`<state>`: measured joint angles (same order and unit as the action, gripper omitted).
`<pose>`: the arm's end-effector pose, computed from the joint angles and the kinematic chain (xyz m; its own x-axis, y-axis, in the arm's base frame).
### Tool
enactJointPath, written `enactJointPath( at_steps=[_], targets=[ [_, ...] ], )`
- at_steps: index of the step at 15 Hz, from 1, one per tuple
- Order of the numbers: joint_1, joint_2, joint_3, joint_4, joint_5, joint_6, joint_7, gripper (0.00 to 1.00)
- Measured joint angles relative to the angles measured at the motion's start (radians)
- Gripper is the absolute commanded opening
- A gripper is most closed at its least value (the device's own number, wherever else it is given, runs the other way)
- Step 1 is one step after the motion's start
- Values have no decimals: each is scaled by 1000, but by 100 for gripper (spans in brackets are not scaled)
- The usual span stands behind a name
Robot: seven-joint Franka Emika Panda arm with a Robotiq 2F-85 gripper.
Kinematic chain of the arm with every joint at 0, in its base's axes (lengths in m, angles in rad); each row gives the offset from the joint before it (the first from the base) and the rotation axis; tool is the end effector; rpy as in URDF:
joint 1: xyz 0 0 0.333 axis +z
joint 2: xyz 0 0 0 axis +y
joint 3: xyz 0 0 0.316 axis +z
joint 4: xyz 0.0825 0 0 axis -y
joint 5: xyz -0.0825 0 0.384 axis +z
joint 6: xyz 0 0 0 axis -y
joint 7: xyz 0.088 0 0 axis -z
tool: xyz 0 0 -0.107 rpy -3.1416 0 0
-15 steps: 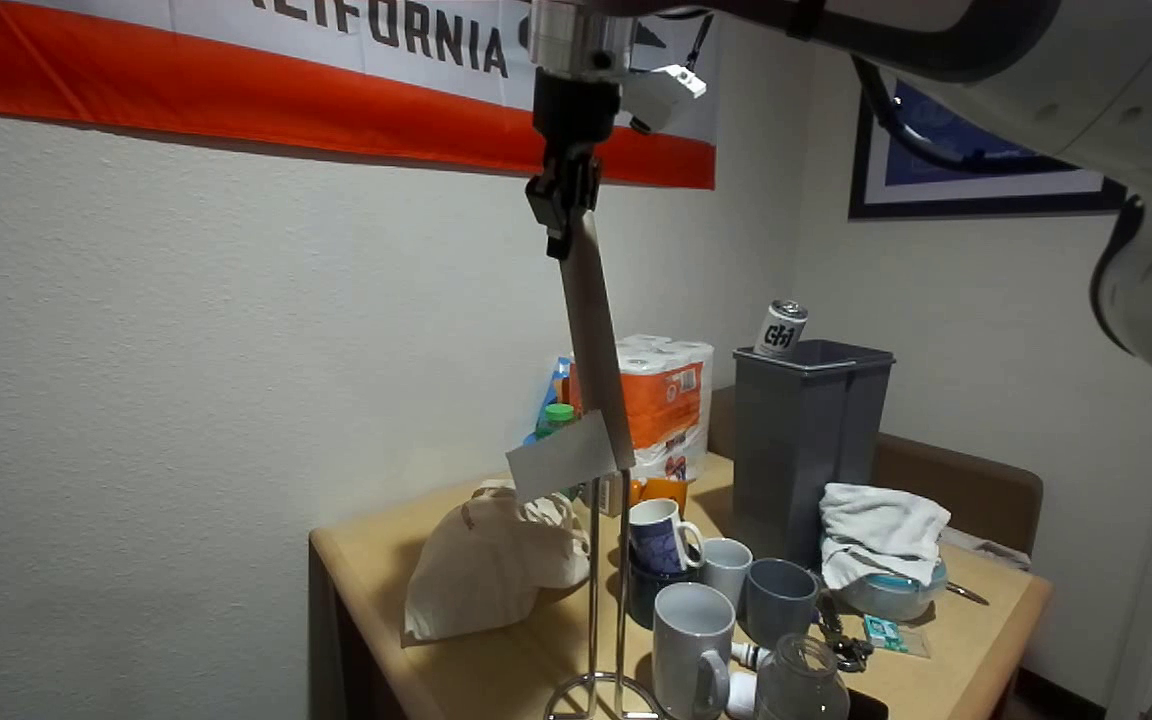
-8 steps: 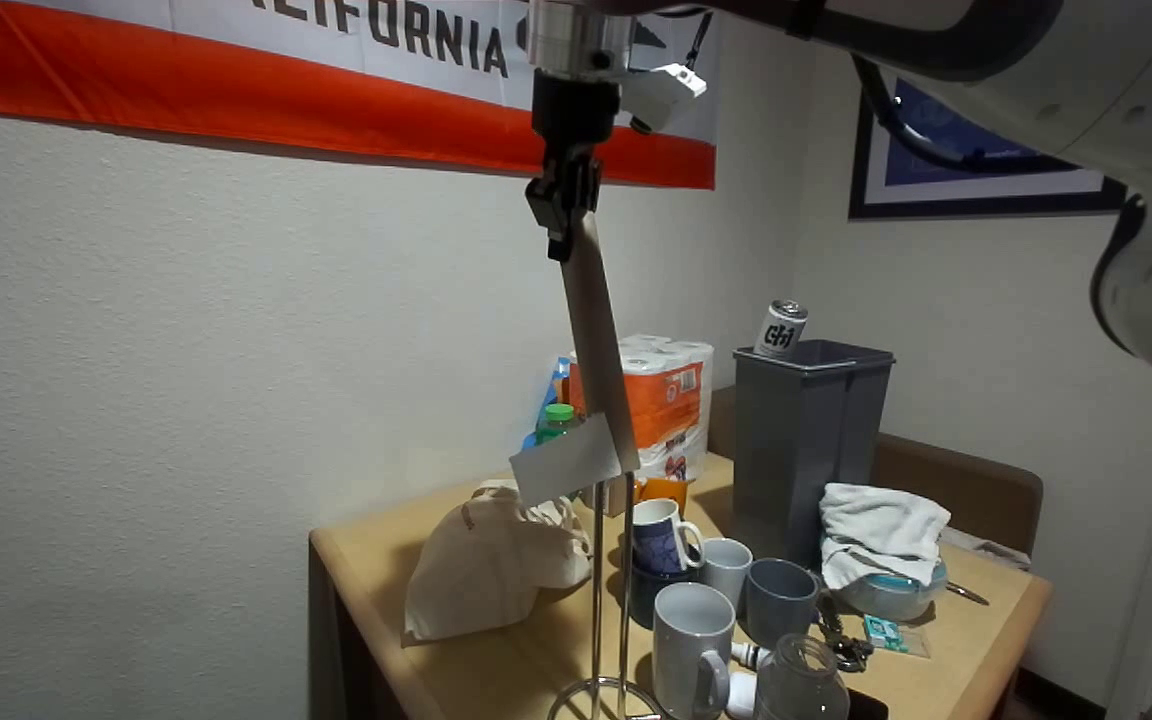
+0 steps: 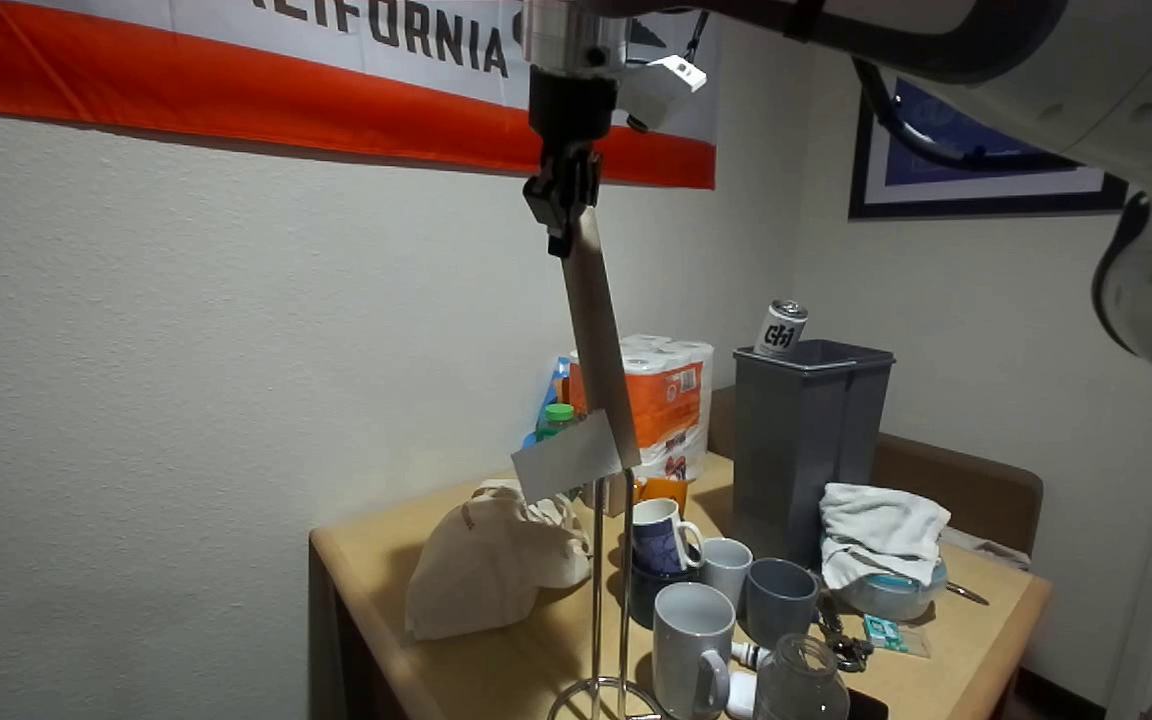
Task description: Remove the handle towel roll from the grey bin and place it on the silver stand
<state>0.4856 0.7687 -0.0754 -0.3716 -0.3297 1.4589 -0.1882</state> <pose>0.6510 0.2778 0.6722 0.8031 0.5401 0.2516 0.4232 -0.8143 0.3973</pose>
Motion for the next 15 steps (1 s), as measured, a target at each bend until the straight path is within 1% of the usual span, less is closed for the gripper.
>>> enactJointPath(
  at_steps=[1, 2, 3, 6, 8, 11, 12, 15],
  targets=[
    [0, 0, 0, 0, 0, 0, 0, 29],
    [0, 0, 0, 0, 0, -1, 0, 31],
    [1, 0, 0, 0, 0, -2, 0, 36],
    [1, 0, 0, 0, 0, -27, 0, 60],
    [1, 0, 0, 1, 1, -48, 0, 73],
    [1, 0, 0, 1, 1, -71, 0, 98],
    [1, 0, 0, 1, 1, -73, 0, 100],
    [0, -1, 0, 1, 1, -75, 0, 100]
  ],
)
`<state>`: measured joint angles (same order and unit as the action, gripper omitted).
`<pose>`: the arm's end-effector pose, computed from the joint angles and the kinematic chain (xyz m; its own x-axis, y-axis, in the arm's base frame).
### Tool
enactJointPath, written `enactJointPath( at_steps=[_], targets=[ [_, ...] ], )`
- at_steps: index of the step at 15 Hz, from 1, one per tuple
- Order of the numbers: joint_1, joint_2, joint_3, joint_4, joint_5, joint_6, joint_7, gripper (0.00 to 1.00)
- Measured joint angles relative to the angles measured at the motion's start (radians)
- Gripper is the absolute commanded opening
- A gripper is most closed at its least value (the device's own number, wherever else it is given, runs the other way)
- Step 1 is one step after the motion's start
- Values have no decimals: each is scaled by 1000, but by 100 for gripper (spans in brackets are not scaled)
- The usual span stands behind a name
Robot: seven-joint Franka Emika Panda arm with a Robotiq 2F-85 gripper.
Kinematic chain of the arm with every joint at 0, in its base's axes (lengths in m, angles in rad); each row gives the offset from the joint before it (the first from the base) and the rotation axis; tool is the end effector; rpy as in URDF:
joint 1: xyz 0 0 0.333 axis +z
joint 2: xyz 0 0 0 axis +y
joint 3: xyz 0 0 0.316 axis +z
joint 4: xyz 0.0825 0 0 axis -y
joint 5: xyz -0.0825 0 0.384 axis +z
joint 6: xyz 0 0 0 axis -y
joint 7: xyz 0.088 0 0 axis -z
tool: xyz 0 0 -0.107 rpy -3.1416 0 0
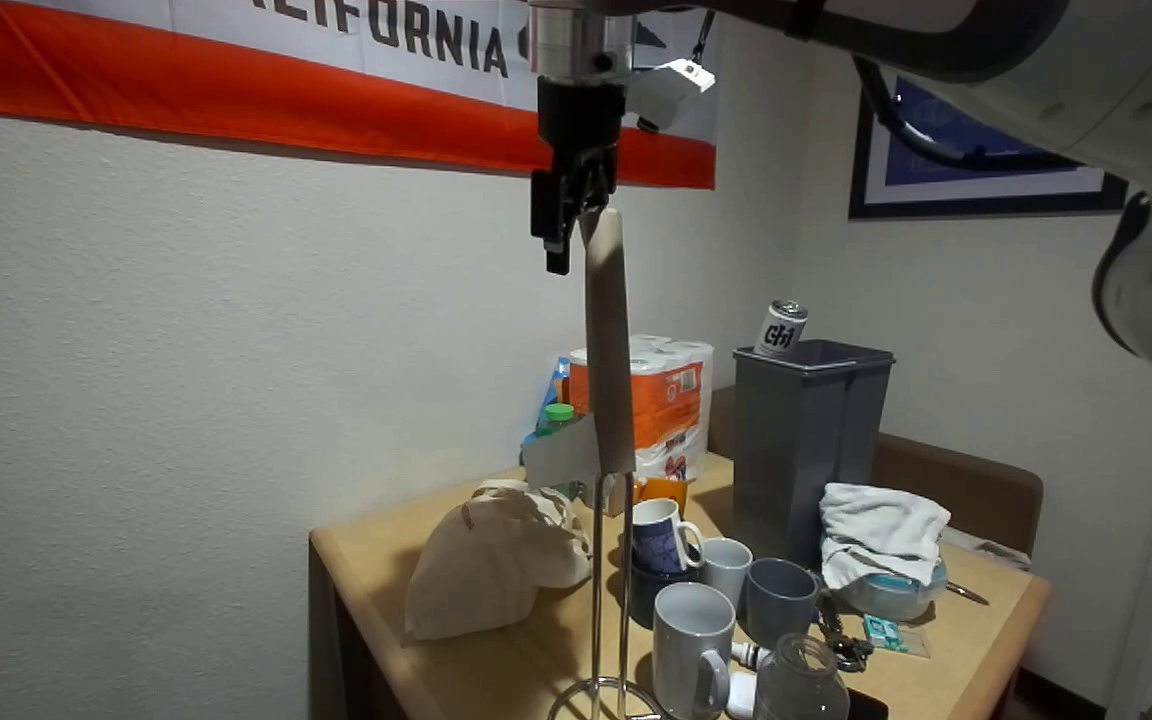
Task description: Remove the handle towel roll from the grey bin and place it on the silver stand
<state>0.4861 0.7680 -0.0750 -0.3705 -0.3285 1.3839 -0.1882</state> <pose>0.6459 0.2737 0.6648 0.8307 0.5242 0.1877 0.4293 -0.8177 0.3835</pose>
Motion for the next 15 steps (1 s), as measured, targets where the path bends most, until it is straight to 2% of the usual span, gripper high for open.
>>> enactJointPath(
  at_steps=[15],
  targets=[
    [-3, -13, 20, 1, 42, -21, 0, 100]
  ],
)
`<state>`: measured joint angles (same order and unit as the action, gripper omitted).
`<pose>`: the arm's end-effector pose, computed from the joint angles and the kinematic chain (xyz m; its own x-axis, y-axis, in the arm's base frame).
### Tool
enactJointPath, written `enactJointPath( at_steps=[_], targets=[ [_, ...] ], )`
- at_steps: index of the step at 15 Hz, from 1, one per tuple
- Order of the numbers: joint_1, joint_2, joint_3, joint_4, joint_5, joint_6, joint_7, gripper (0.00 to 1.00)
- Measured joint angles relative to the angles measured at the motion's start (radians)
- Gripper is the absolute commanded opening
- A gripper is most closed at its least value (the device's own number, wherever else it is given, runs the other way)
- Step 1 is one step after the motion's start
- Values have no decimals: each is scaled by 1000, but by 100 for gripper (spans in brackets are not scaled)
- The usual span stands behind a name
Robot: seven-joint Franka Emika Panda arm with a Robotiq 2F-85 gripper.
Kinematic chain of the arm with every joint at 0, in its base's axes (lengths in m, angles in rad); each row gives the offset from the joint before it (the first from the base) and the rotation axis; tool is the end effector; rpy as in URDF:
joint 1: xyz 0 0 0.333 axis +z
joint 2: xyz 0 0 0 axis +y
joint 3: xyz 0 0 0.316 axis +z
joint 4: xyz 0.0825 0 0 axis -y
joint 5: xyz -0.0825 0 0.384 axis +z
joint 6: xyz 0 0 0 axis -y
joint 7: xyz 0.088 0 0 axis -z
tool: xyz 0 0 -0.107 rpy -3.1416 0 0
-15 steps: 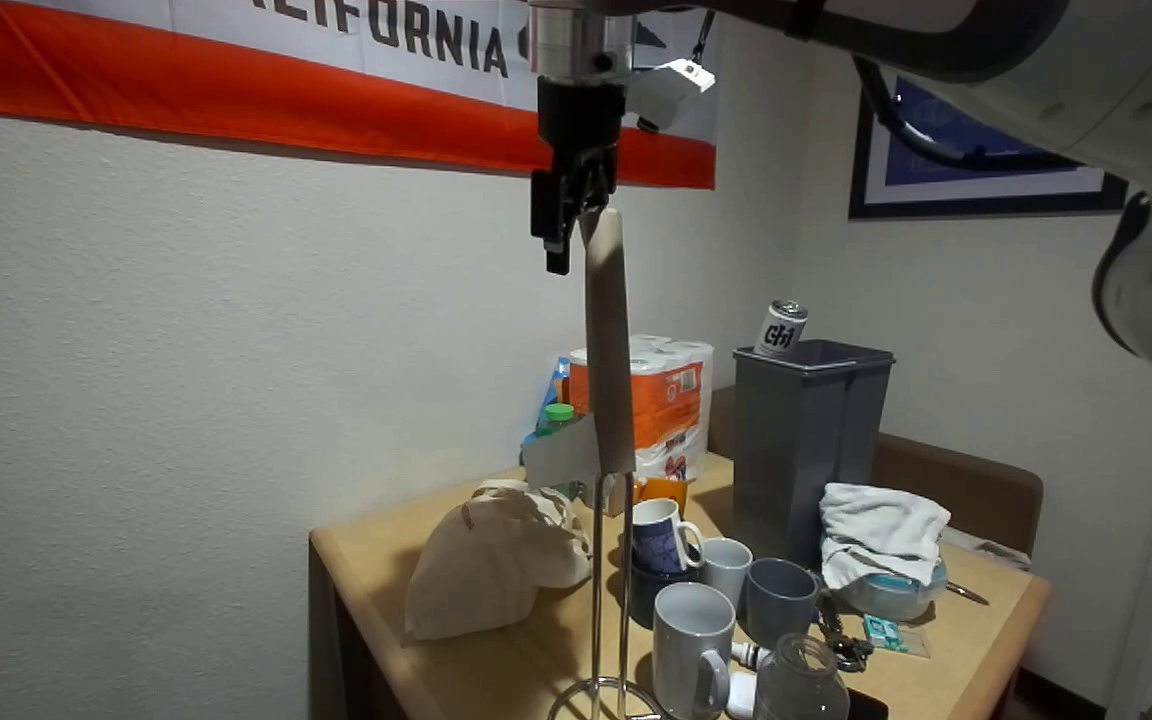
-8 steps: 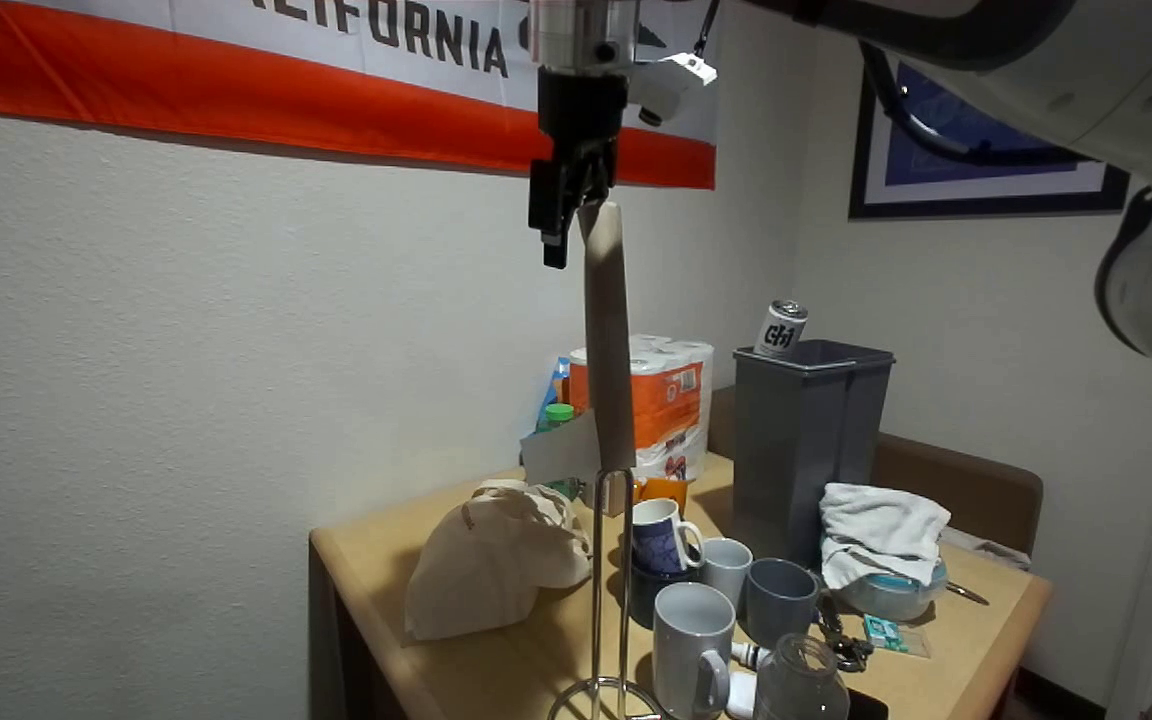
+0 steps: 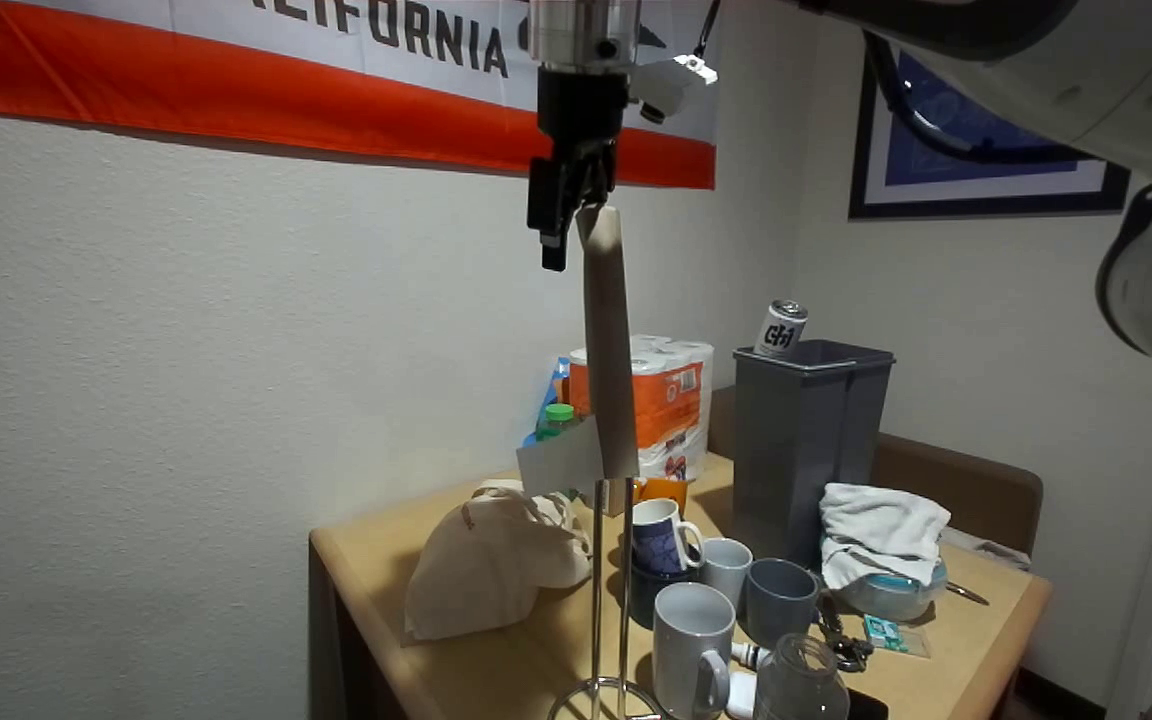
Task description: Remove the handle towel roll from the grey bin and place it on the silver stand
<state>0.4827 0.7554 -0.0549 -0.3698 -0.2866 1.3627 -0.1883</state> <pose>0.6383 0.2782 0.6693 0.8246 0.5340 0.1868 0.4587 -0.8243 0.3317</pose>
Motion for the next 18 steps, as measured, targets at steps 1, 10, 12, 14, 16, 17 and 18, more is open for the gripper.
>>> enactJointPath(
  at_steps=[1, 10, 12, 14, 16, 17, 18],
  targets=[
    [0, 0, 1, 0, 0, -5, 0, 100],
    [40, -16, 1, 0, -4, -31, 0, 100],
    [51, -17, 1, 0, -5, -35, 0, 100],
    [59, -18, 1, 0, -5, -38, 0, 100],
    [61, -18, 1, 0, -5, -39, 0, 100],
    [61, -18, 1, 0, -5, -40, 0, 100],
    [61, -18, 1, 0, -5, -41, 0, 100]
  ],
)
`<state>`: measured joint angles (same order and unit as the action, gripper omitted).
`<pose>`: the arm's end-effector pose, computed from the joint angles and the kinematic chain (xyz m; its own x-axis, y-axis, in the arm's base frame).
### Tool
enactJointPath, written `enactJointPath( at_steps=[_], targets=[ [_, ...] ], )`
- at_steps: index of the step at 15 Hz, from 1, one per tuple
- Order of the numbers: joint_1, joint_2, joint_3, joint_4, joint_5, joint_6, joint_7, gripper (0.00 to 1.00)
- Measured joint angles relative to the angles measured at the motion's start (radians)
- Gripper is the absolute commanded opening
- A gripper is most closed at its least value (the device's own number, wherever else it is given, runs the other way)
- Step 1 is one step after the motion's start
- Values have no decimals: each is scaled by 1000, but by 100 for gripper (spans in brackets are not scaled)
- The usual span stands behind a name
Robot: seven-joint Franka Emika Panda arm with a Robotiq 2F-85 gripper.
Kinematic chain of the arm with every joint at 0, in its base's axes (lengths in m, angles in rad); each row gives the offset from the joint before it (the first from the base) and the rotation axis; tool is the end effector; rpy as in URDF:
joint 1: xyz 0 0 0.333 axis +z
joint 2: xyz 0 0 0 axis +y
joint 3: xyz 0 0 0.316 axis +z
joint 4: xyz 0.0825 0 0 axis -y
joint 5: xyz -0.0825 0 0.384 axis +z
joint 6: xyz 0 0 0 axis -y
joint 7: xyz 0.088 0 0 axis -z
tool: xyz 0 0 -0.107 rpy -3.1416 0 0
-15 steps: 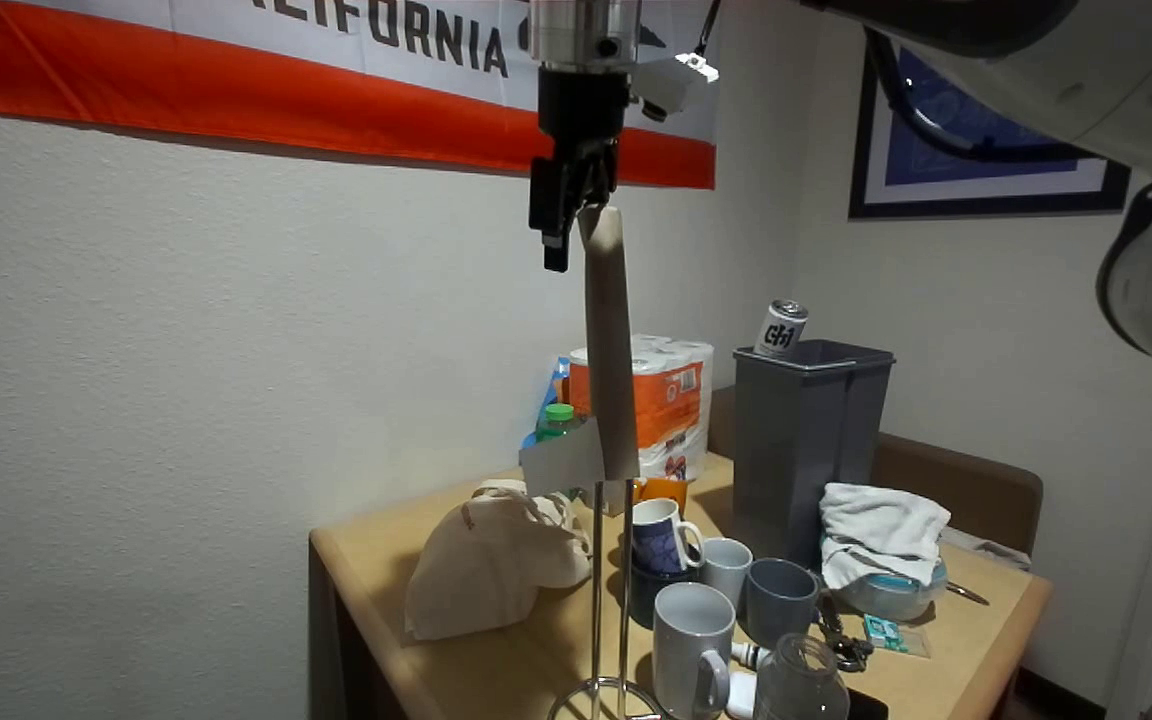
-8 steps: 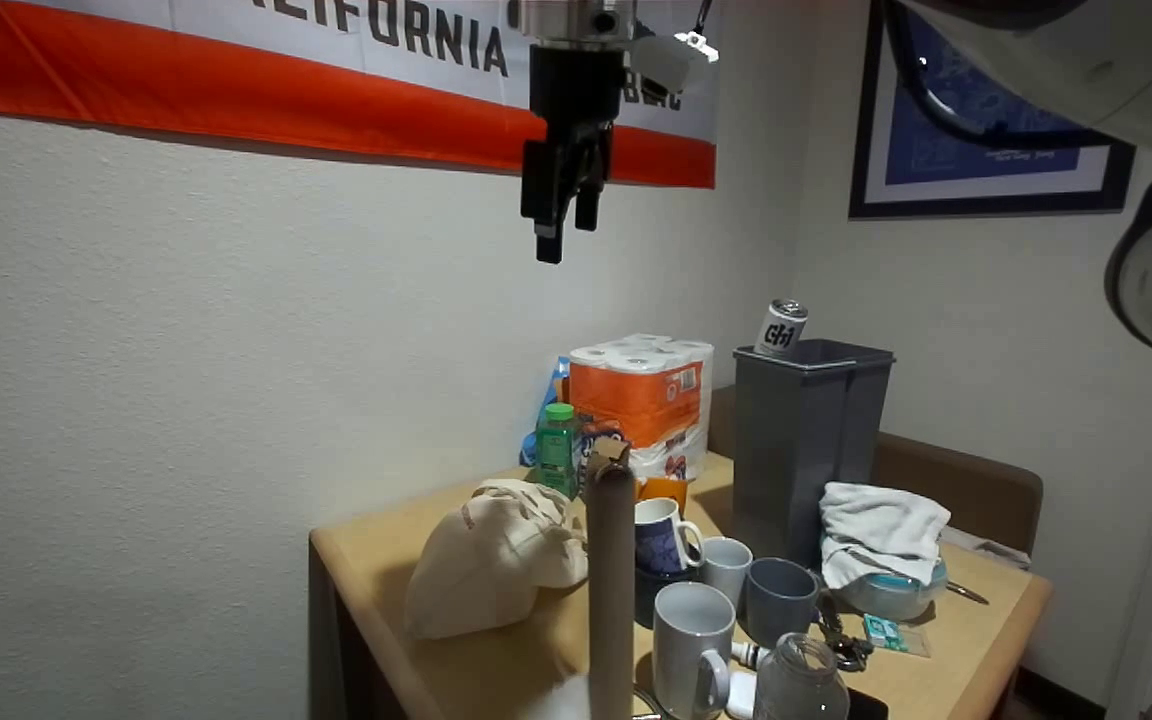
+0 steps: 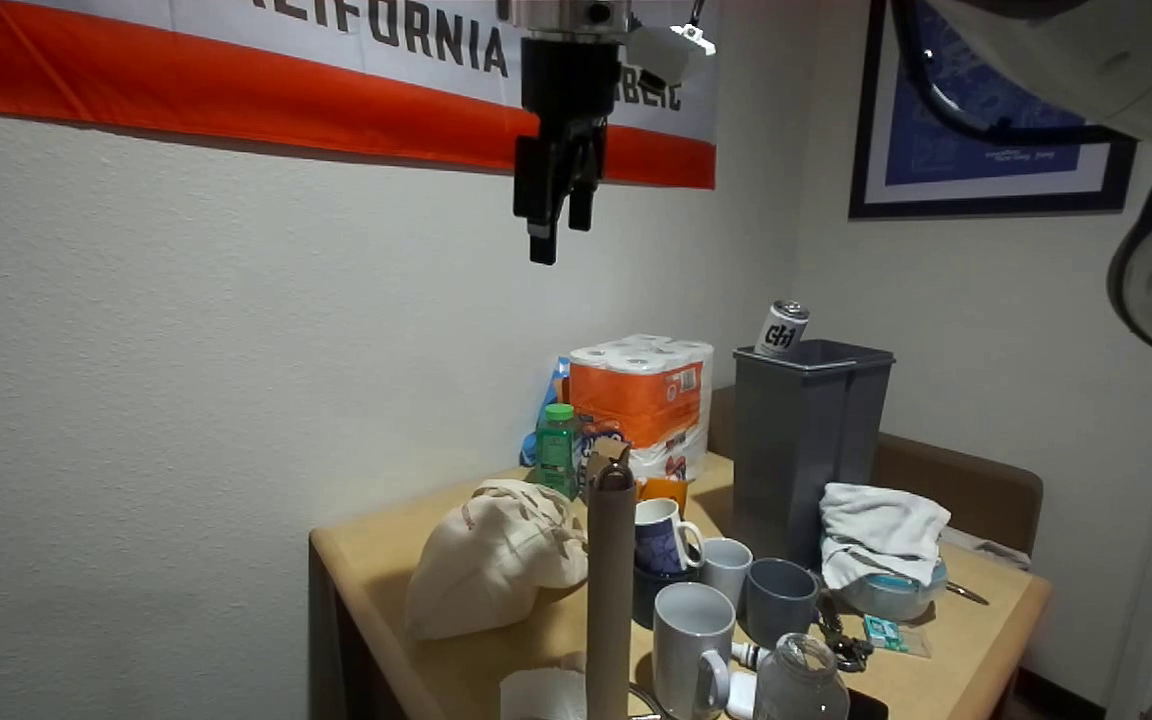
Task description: Remove the handle towel roll from the grey bin and place it on the silver stand
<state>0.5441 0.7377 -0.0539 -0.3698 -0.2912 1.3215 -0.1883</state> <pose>0.6123 0.3110 0.6772 0.8014 0.5745 0.1663 0.5044 -0.7987 0.3282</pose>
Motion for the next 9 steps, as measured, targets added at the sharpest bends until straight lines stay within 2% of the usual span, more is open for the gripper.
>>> enactJointPath(
  at_steps=[3, 9],
  targets=[
    [-1, -2, 17, 0, 18, -41, -1, 100],
    [-18, -7, 107, 0, 135, -81, -8, 100]
  ],
)
